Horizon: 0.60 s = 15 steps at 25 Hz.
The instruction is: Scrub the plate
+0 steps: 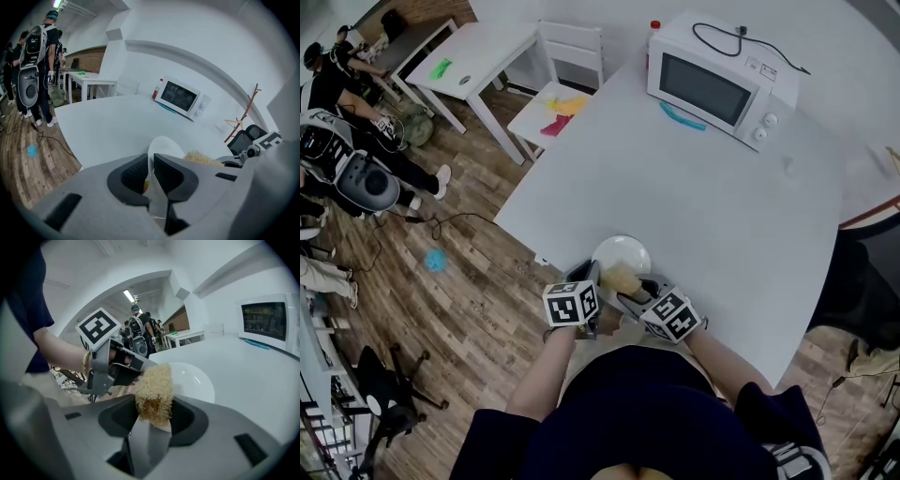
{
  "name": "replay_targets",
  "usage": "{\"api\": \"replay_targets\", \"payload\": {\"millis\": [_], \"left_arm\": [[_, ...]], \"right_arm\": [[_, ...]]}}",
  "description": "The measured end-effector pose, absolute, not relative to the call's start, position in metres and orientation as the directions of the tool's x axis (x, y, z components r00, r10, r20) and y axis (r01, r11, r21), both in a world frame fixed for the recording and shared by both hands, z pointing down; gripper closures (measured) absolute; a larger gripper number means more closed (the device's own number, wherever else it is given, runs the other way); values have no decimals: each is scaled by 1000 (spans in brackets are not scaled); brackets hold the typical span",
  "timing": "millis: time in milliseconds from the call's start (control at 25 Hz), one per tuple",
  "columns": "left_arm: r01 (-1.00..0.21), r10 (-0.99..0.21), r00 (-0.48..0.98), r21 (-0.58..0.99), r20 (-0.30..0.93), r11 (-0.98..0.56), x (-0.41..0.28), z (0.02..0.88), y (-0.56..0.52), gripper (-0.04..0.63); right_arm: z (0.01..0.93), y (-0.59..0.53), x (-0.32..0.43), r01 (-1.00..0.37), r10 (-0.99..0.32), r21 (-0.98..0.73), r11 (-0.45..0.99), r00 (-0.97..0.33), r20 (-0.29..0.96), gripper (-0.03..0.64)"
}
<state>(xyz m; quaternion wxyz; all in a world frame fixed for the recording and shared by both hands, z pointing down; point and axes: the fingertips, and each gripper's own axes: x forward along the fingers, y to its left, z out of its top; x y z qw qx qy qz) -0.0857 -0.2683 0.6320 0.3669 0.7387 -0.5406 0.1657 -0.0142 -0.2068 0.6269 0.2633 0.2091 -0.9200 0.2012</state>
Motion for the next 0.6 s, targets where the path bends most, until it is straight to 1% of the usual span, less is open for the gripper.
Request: {"api": "replay_targets", "payload": {"millis": [200,360,600], "left_arm": [[-922,-680,356,357,641,-147,-86,633,-269,543],[-923,-679,357,354,642,-151,-86,633,-271,543],[-923,-676,359,350,644,-157,-86,634,-271,543]], "right_arm": [[624,-209,-14,-490,-284,-251,835,-774,566,437],[617,-230,-2,-546,-354,-233,804,-756,550,439],[617,-273,28,-648,-462,-189,738,-689,559,439]]}}
